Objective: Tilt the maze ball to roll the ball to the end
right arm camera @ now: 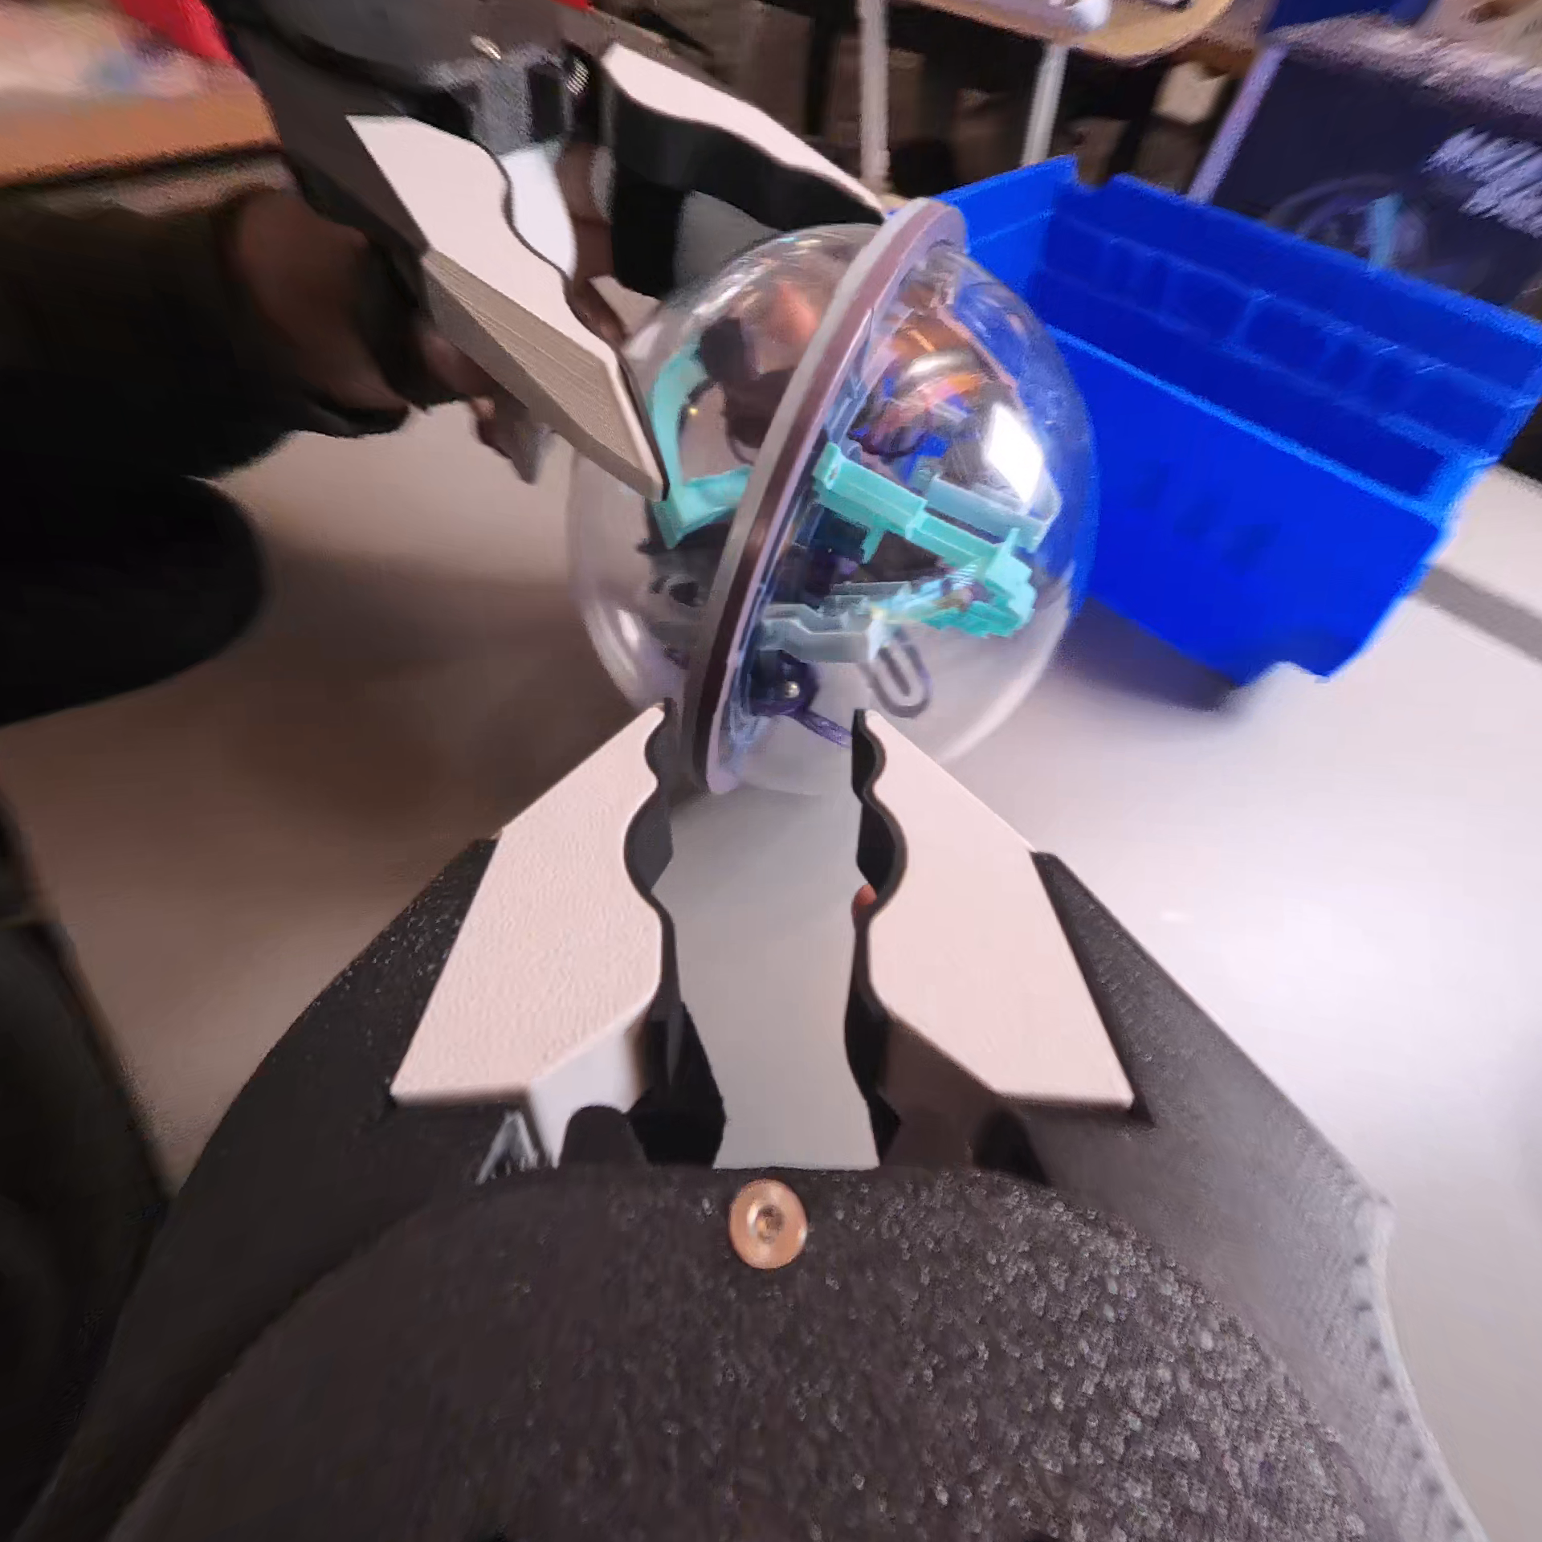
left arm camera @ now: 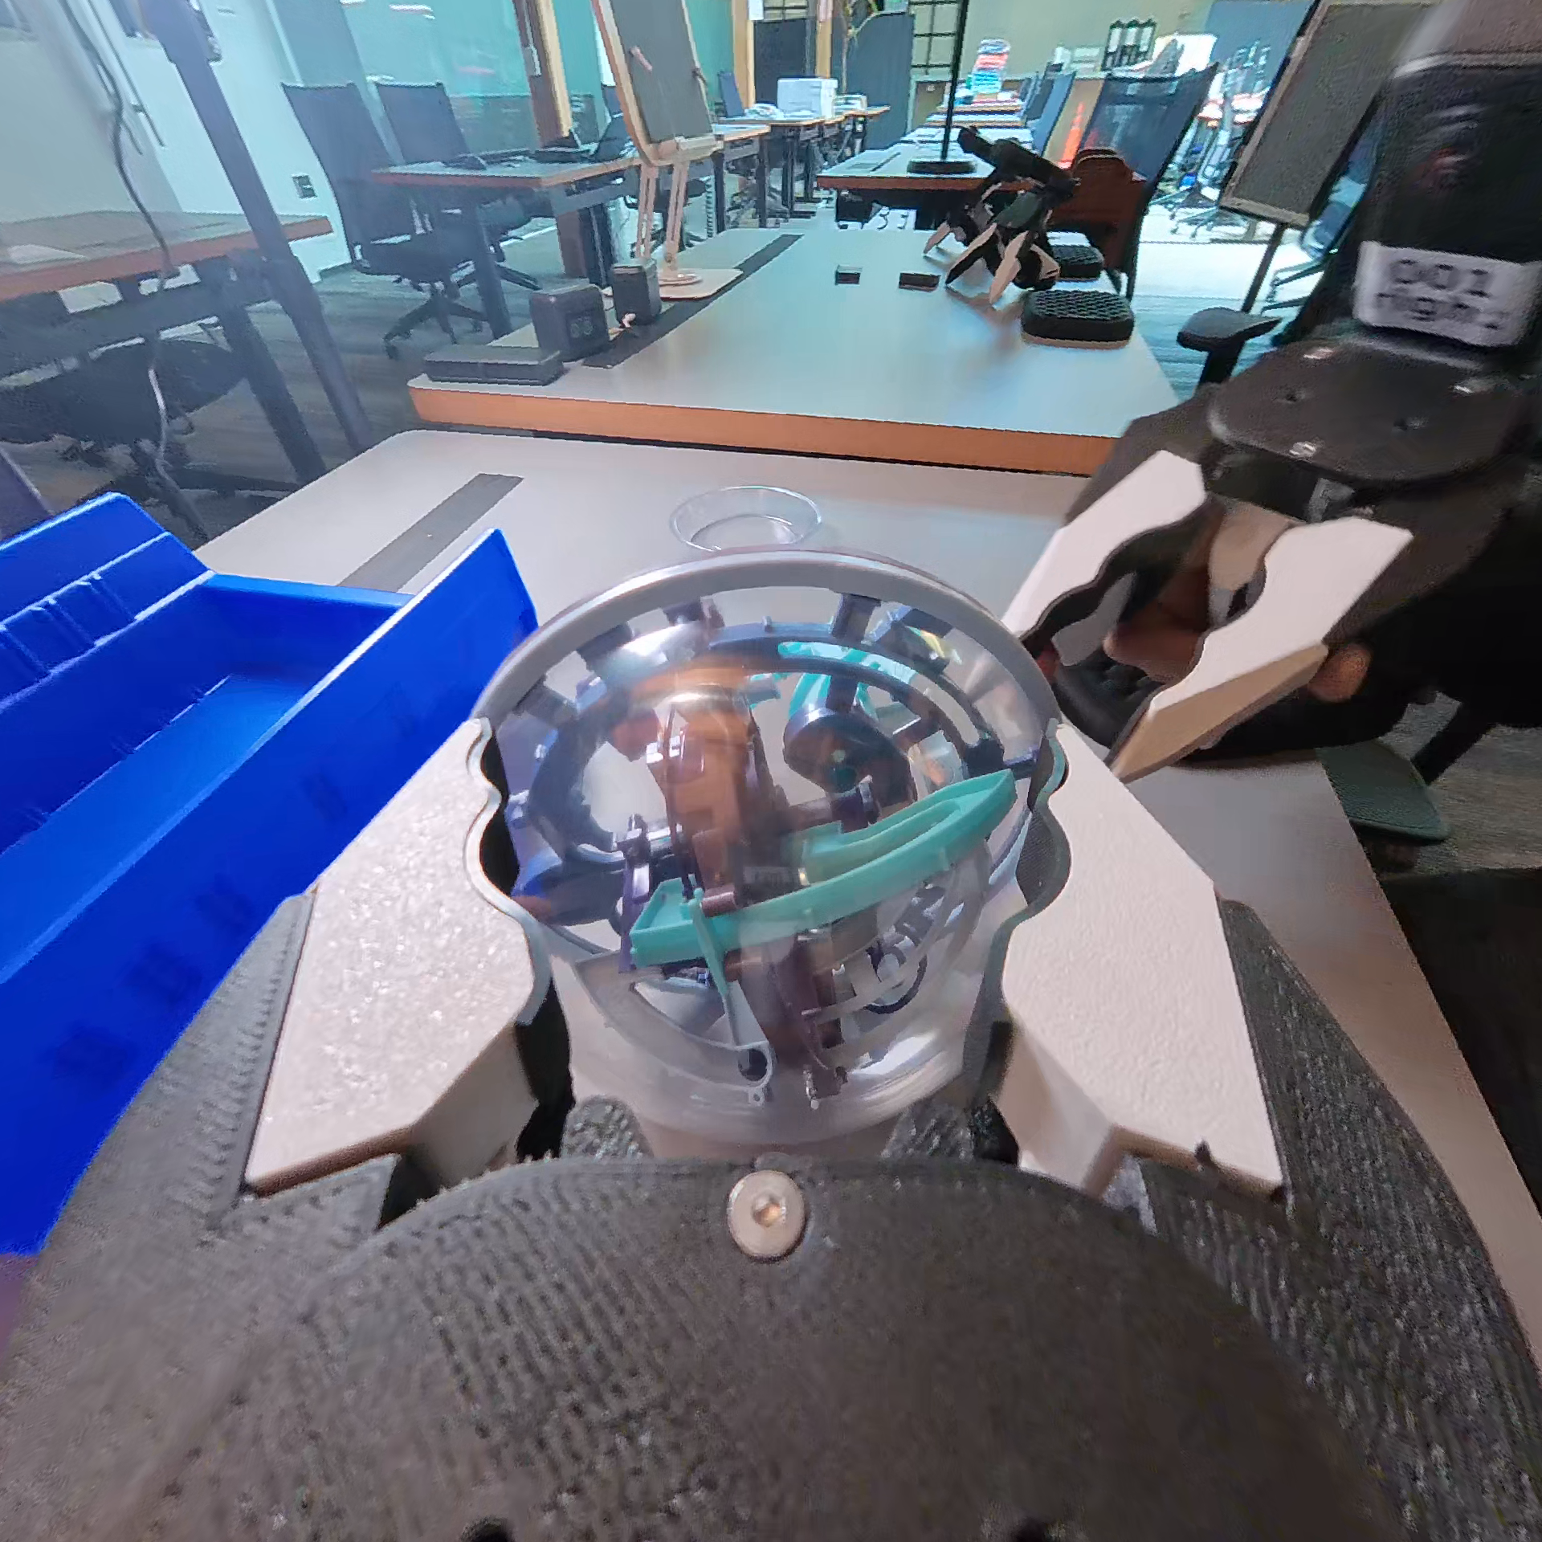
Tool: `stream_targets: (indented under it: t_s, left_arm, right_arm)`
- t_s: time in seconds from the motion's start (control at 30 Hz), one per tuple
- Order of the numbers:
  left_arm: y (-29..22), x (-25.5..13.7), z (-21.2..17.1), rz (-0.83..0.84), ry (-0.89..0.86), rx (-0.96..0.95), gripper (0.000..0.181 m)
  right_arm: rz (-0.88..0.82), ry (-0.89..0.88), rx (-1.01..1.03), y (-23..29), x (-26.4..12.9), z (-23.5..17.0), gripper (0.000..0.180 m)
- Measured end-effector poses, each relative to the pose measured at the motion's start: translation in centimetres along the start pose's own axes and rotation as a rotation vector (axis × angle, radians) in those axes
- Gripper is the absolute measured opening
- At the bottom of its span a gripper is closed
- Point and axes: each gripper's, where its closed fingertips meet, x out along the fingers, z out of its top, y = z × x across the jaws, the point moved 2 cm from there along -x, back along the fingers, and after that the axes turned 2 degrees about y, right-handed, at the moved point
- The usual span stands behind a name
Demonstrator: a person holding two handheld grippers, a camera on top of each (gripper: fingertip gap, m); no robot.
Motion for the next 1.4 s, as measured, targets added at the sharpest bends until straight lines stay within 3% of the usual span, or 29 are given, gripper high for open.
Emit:
stream_targets:
  t_s: [0.13,0.47,0.83,1.03,1.1,1.17,1.2,1.4]
  left_arm:
    - [-0.2,-0.7,-0.2,0.052,-0.009,0.005,0.123]
    - [-0.6,-2.2,-0.9,0.141,-0.001,0.035,0.123]
    - [-0.6,-2.9,-1.2,0.082,0.005,0.015,0.118]
    - [-0.1,-3.9,-1.3,-0.119,-0.112,0.024,0.117]
    - [0.8,-4.3,-2.8,-0.206,-0.116,0.042,0.109]
    - [1.8,-4.5,-4.6,-0.302,-0.089,0.013,0.085]
    - [2.6,-4.5,-5.1,-0.315,-0.095,0.001,0.082]
    - [4.1,-4.2,-5.7,-0.466,-0.093,-0.019,0.040]
  right_arm:
    - [-0.174,0.013,-0.091,0.6,0.4,0.2,0.033]
    - [-0.321,0.012,-0.267,2.3,1.3,0.4,0.008]
    - [-0.132,-0.031,-0.284,-0.3,0.5,0.0,0.007]
    - [0.010,-0.050,-0.281,-1.9,0.0,-0.2,0.007]
    - [0.046,-0.056,-0.275,-2.2,-0.1,-0.2,0.007]
    - [0.075,-0.063,-0.281,-2.4,-0.2,-0.2,0.007]
    - [0.089,-0.066,-0.286,-2.6,-0.2,-0.3,0.007]
    - [0.185,-0.104,-0.292,-3.9,-0.6,-0.2,0.006]
